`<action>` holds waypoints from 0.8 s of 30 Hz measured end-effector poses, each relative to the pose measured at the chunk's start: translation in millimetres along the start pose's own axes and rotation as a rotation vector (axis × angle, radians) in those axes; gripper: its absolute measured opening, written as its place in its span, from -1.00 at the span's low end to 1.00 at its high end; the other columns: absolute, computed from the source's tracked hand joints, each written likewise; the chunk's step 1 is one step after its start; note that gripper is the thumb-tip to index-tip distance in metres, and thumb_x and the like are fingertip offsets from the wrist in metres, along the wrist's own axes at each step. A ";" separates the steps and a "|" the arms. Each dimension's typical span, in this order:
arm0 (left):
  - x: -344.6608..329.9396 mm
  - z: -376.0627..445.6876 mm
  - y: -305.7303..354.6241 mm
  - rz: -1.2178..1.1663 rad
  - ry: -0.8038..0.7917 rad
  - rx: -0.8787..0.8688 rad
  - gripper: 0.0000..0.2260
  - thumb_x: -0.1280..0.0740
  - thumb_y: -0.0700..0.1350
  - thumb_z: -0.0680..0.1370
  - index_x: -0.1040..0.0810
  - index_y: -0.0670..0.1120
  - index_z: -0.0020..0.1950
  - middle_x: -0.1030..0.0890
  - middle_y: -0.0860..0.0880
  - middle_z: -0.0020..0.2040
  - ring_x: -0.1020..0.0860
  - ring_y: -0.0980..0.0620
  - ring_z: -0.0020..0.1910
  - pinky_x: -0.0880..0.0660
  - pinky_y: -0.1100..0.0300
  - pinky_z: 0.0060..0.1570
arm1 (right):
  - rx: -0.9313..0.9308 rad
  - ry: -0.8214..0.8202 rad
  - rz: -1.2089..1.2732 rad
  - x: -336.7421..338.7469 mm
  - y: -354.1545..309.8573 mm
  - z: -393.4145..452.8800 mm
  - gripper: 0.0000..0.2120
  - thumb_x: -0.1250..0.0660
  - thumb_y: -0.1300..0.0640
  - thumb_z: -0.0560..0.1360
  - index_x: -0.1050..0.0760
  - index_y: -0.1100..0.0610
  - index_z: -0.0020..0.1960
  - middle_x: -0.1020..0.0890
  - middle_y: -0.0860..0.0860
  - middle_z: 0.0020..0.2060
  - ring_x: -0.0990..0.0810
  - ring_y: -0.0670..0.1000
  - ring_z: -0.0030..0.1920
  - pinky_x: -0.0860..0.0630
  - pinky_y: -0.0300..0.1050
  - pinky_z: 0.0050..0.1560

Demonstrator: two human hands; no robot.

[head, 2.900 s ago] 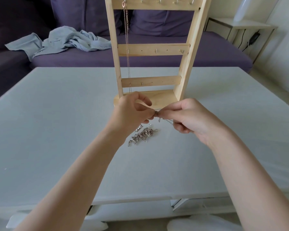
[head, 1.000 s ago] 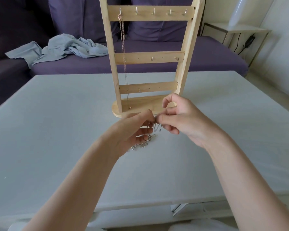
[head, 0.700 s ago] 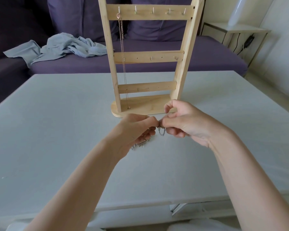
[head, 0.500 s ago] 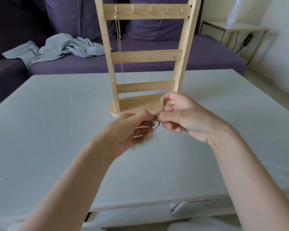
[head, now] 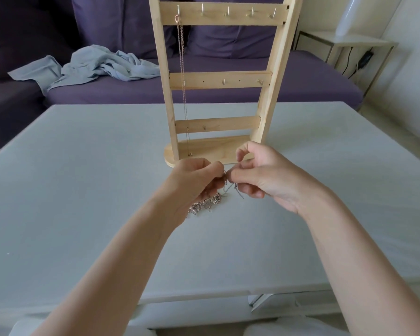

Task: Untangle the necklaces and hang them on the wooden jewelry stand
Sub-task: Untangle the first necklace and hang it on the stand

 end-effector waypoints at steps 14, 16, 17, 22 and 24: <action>6.0 -2.2 -0.9 -0.153 0.025 -0.053 -0.87 -0.27 -0.29 0.52 -0.40 -0.09 -0.16 -0.51 0.00 -0.33 -0.46 0.09 -0.38 -0.45 0.28 -0.34 | -0.034 0.129 0.145 -8.2 -2.6 8.3 -0.80 -0.28 0.40 0.44 -0.40 0.12 -0.10 -0.49 -0.02 -0.43 -0.38 -0.06 -0.53 -0.24 -0.27 -0.57; 17.7 -0.7 -1.1 -0.203 0.087 -0.040 -0.91 -0.26 -0.28 0.53 -0.42 -0.11 -0.14 -0.51 -0.02 -0.29 -0.49 0.08 -0.37 -0.46 0.27 -0.32 | -0.034 0.107 0.135 -11.6 -3.9 8.8 -0.81 -0.29 0.40 0.44 -0.43 0.13 -0.10 -0.50 -0.01 -0.42 -0.38 -0.06 -0.53 -0.24 -0.27 -0.57; 22.2 0.1 -0.7 -0.220 0.106 -0.031 -0.92 -0.25 -0.28 0.53 -0.43 -0.12 -0.13 -0.51 -0.03 -0.28 -0.50 0.08 -0.37 -0.47 0.26 -0.30 | -0.037 0.094 0.123 -12.6 -4.0 8.5 -0.82 -0.29 0.40 0.44 -0.45 0.14 -0.10 -0.50 0.00 -0.42 -0.38 -0.07 -0.54 -0.24 -0.27 -0.57; 28.1 -0.2 2.1 -0.306 0.084 0.012 -0.87 -0.17 -0.31 0.51 -0.38 -0.17 -0.23 -0.46 -0.07 -0.30 -0.50 0.05 -0.40 -0.43 0.20 -0.23 | -0.047 -0.017 -0.013 -20.6 -2.9 8.1 -0.84 -0.33 0.40 0.42 -0.54 0.16 -0.13 -0.51 0.03 -0.38 -0.39 -0.09 -0.53 -0.25 -0.29 -0.56; 28.2 -1.2 3.1 -0.349 0.081 0.001 -0.84 -0.15 -0.32 0.51 -0.36 -0.16 -0.26 -0.45 -0.06 -0.34 -0.49 0.04 -0.40 -0.48 0.21 -0.25 | -0.046 -0.055 -0.068 -24.2 -2.9 9.0 -0.84 -0.34 0.39 0.42 -0.56 0.15 -0.19 -0.51 0.02 -0.41 -0.40 -0.08 -0.51 -0.27 -0.28 -0.55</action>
Point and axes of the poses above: each hand's wrist, its own z-axis towards the middle knuckle, its own x-axis out of the back of the hand, y = z × x, the point moved 1 cm from there along z, towards the middle knuckle
